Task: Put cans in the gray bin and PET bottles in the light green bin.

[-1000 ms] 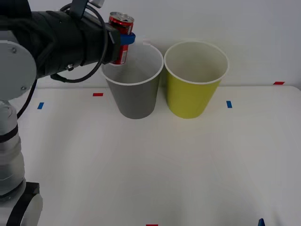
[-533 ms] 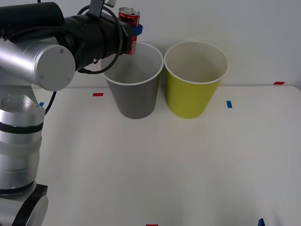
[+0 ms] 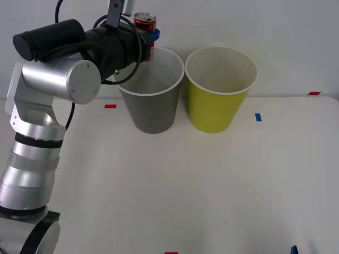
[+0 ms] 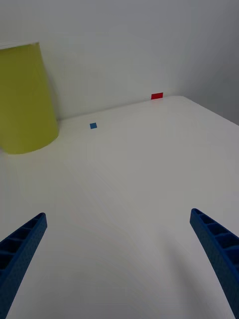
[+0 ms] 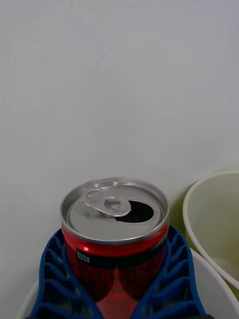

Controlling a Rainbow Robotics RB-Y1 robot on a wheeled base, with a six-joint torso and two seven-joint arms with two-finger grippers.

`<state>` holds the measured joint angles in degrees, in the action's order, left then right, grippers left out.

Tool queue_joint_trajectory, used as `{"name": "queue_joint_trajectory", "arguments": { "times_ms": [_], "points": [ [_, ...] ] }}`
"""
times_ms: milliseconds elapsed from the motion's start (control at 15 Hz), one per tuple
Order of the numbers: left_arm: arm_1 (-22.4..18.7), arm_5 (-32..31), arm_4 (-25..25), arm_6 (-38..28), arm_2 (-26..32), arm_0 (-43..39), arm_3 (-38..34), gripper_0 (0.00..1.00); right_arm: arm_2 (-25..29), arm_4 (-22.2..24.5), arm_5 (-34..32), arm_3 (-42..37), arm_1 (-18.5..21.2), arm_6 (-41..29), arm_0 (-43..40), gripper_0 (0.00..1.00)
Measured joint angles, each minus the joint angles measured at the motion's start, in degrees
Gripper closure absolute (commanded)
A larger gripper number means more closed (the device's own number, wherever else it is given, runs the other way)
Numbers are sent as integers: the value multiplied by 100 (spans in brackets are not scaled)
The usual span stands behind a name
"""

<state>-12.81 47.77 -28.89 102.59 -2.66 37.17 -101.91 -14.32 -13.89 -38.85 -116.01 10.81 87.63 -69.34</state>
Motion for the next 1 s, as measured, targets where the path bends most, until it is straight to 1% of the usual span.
{"name": "queue_joint_trajectory", "arguments": {
  "times_ms": [533, 733, 867, 933, 1000],
  "points": [
    [67, -31, 61, 3, -13, 0, 13, 100, 0, 0, 0, 0, 0, 0, 0, 0],
    [90, -133, 112, -40, -83, -5, 13, 100, 0, 0, 0, 0, 0, 0, 0, 0],
    [130, -309, 150, -51, -119, -5, 90, 100, 0, 0, 0, 0, 0, 0, 0, 0],
    [140, -522, 155, -50, -155, -5, 184, 55, 0, 0, 0, 0, 0, 0, 0, 0],
    [145, -700, 149, -50, -187, -3, 265, 0, 0, 0, 0, 0, 0, 0, 0, 0]
  ]
}}
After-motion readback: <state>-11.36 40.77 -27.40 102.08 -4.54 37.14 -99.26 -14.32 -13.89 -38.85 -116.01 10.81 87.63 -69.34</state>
